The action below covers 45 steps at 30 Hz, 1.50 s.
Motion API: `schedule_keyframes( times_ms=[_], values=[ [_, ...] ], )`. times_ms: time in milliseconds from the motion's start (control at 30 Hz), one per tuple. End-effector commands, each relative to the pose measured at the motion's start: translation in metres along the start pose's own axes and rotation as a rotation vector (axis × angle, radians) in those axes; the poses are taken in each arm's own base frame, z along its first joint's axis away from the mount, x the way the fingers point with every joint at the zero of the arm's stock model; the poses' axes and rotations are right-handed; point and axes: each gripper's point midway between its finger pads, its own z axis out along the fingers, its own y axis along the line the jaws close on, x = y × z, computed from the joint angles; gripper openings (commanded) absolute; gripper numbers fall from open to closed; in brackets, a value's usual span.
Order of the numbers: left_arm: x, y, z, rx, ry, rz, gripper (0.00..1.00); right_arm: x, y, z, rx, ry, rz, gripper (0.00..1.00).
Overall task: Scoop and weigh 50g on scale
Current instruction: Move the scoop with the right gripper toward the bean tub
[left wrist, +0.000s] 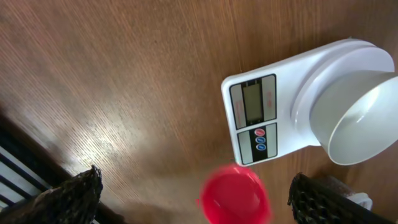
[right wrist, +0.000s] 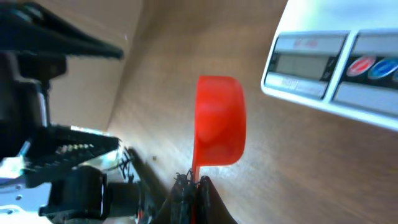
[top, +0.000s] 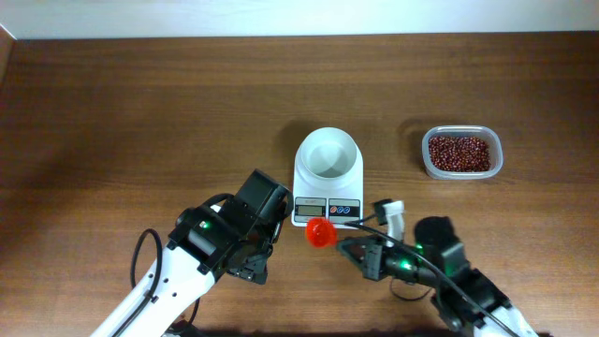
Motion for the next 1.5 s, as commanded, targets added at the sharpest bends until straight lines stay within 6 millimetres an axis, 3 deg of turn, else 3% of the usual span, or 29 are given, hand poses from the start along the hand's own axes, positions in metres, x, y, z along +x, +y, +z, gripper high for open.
schedule_keyframes(
  times_ms=[0, 233, 533, 700, 933, 1033, 1100, 1200, 1300, 1467],
  values=[
    [-0.004, 0.000, -0.001, 0.010, -0.022, 0.003, 0.99, -0.007, 0.004, -0.020, 0.004, -0.053, -0.029, 0.04],
    [-0.004, 0.001, -0.001, 0.006, -0.022, 0.004, 0.99, -0.016, -0.009, -0.048, 0.079, -0.145, -0.045, 0.04],
    [-0.004, 0.001, -0.001, 0.007, -0.022, 0.005, 0.99, -0.065, -0.021, -0.098, 0.232, -0.343, -0.019, 0.04],
    [-0.003, -0.001, -0.001, 0.010, -0.022, 0.187, 0.99, -0.076, -0.031, -0.117, 0.294, -0.406, 0.043, 0.04],
    [-0.001, -0.018, -0.002, 0.078, -0.036, 0.527, 0.77, -0.089, -0.032, -0.133, 0.300, -0.471, 0.067, 0.04],
    [0.002, -0.027, -0.003, 0.114, -0.044, 0.698, 0.51, -0.096, -0.026, -0.142, 0.289, -0.501, 0.066, 0.04],
    [0.003, -0.028, -0.003, 0.117, -0.046, 0.724, 0.27, -0.100, -0.027, -0.149, 0.300, -0.529, 0.070, 0.04],
    [0.002, -0.028, -0.003, 0.117, -0.047, 0.727, 0.00, -0.104, -0.028, -0.154, 0.308, -0.549, 0.075, 0.04],
    [0.003, -0.030, -0.004, 0.129, -0.051, 0.775, 0.00, -0.105, -0.026, -0.157, 0.290, -0.555, 0.078, 0.04],
    [0.021, -0.052, -0.006, 0.229, -0.079, 1.090, 0.00, -0.105, -0.025, -0.159, 0.277, -0.558, 0.083, 0.04]
  ],
)
